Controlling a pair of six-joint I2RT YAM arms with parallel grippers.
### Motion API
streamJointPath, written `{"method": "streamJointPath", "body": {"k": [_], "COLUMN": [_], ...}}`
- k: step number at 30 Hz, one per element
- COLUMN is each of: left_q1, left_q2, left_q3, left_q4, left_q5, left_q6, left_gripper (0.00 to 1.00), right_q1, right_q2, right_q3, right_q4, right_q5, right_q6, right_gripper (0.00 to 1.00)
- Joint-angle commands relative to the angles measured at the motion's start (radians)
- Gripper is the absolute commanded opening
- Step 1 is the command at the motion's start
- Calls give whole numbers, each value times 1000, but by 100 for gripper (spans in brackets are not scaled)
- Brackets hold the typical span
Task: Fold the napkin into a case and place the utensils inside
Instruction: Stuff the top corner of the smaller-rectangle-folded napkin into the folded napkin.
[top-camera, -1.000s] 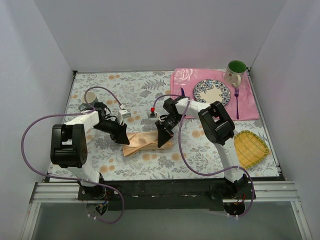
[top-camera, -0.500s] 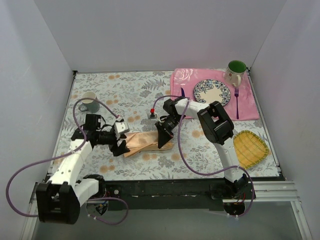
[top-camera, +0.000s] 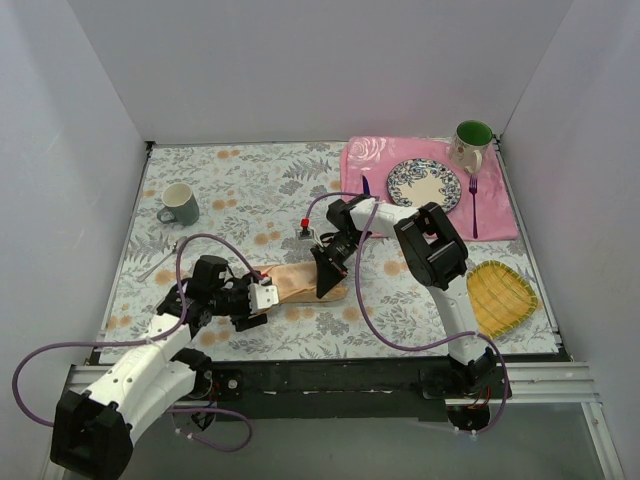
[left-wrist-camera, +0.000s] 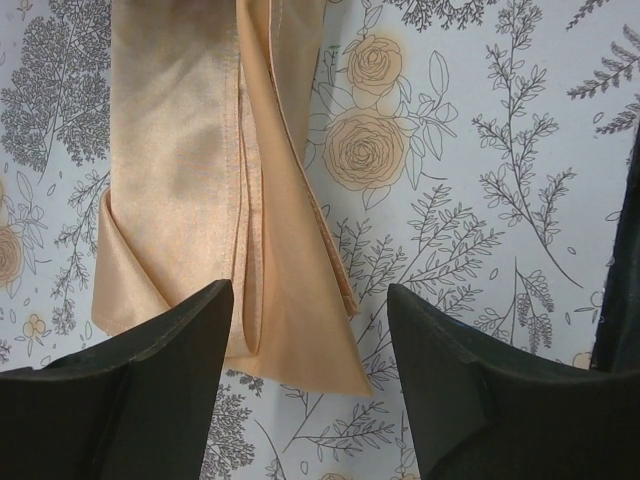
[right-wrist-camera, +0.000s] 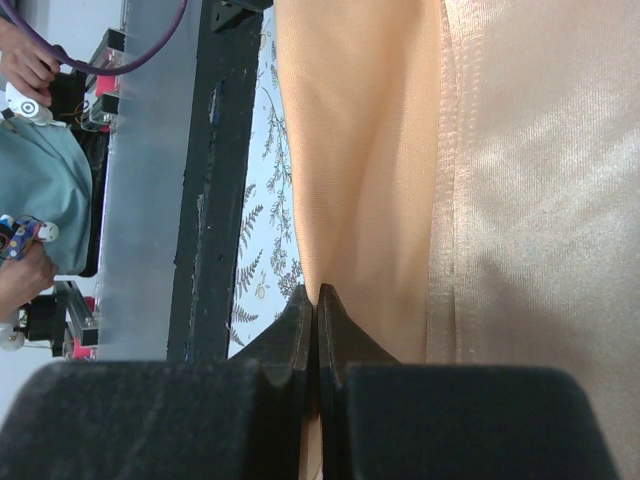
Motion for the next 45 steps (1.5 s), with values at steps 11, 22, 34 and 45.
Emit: {"method": "streamJointPath", "body": {"k": [11,22,34,45], "left_q1": [-90,-90,-60,58], "left_q2": [88,149,287,494], "left_q3": [-13,38,136,309], "left_q4": [128,91,16,-131], "left_q5": [-114,-75,32,173], "left_q6": [-26,-81,-110,-90], "left_gripper": [39,0,0,0], "right_q1": [-9,-9,-6,112], "right_q2": [-19,-80,-307,-534], "right_q3": [-22,-82,-253,-493], "right_q4": [10,95,401,910], "right_q5": [-10,24,88,300], "right_q6": [6,25,132,250], "right_gripper": [1,7,52,62]}}
